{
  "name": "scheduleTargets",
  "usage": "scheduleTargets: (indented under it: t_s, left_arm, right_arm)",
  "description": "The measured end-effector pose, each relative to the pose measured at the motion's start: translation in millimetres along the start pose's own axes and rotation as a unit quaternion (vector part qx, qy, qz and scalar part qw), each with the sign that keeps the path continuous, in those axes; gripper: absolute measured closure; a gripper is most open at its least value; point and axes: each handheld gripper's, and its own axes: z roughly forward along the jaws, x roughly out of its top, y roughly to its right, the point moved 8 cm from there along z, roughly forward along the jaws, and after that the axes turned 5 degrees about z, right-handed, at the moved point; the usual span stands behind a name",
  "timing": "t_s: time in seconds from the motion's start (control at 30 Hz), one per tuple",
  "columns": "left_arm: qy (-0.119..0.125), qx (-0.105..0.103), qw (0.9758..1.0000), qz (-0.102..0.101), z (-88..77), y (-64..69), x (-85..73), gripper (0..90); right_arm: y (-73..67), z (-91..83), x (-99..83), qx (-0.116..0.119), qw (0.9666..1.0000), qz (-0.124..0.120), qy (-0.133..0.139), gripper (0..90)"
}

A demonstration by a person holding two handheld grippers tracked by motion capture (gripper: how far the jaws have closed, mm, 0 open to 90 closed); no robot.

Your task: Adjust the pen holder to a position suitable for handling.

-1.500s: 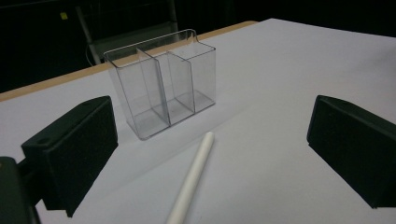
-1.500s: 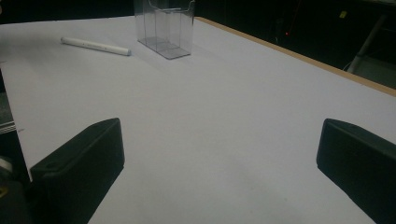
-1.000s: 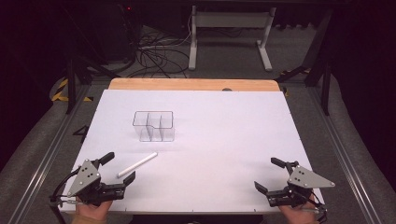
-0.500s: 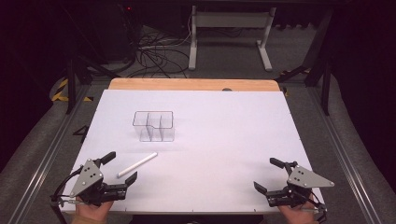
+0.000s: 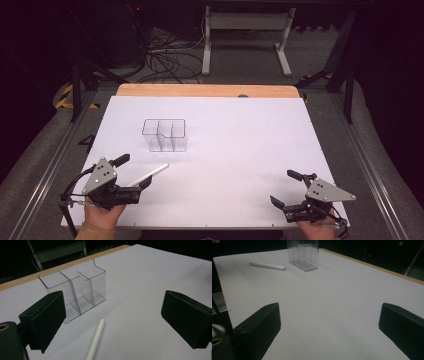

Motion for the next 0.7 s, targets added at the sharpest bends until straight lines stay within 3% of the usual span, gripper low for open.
scheduleTargets:
  t_s: [0.63, 0.7]
  left_arm:
    - [-0.030, -0.018, 0.9994, 0.002, 31.8, -3.7, 15.2, 7.0]
    - [-0.028, -0.031, 0.9991, -0.007, 35.7, -3.4, 15.8, 7.1]
  right_arm:
    - [-1.2, 1.7, -0.5, 0.006, 1.0000, 0.000, -0.001, 4.5]
    - [-1.4, 1.8, -0.4, 0.006, 1.0000, 0.000, -0.001, 4.5]
